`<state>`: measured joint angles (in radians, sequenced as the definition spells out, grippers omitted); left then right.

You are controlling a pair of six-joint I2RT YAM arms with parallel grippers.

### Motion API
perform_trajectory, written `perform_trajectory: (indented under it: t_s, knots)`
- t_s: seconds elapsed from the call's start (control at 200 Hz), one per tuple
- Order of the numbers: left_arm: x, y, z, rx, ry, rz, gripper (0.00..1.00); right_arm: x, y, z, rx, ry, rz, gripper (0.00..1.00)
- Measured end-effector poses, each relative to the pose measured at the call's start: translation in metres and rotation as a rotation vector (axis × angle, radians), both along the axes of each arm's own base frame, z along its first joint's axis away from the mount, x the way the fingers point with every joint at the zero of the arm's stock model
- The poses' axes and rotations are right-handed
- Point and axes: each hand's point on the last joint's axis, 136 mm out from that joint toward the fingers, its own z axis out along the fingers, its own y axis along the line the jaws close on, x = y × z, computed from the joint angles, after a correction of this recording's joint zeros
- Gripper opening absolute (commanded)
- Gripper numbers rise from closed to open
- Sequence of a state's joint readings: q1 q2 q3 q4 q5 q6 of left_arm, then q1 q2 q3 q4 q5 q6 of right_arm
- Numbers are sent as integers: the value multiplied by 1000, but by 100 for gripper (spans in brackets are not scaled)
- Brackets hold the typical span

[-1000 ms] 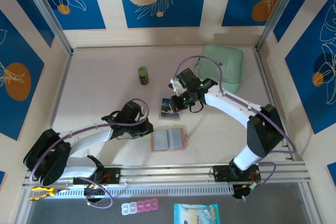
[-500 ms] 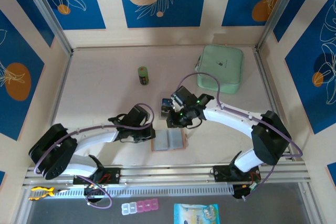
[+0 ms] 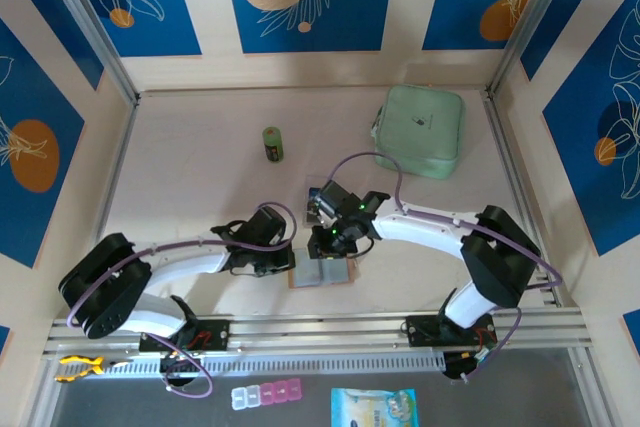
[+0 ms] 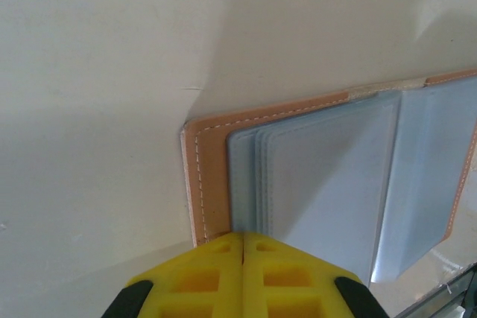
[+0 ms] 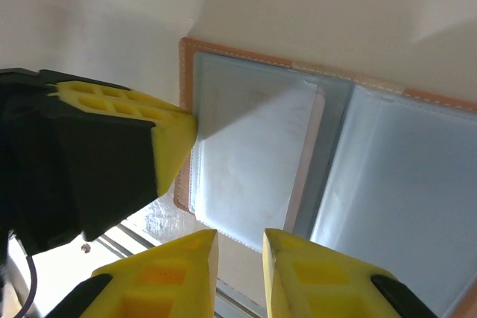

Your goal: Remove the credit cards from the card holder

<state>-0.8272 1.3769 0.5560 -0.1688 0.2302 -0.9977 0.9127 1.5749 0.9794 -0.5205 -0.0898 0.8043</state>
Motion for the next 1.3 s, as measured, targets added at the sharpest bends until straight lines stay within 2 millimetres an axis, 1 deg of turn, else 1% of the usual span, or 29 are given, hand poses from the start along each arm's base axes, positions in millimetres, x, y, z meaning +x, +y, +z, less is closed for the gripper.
perform_trajectory:
  t_s: [0.315, 0.655, 1.035, 1.3]
  knots:
    - [0, 0, 0, 2, -2, 0, 2, -3, 9, -16, -13, 31, -3, 23]
    - [1, 3, 6, -7, -28, 11, 3, -6, 14, -22, -12, 45, -3, 23]
    - [-2, 5, -4, 5, -5, 22, 3, -6, 14, -22, -13, 47, -6, 23]
    - [-1, 5, -4, 3, -7, 21, 3, -8, 13, -32, -36, 68, -10, 24]
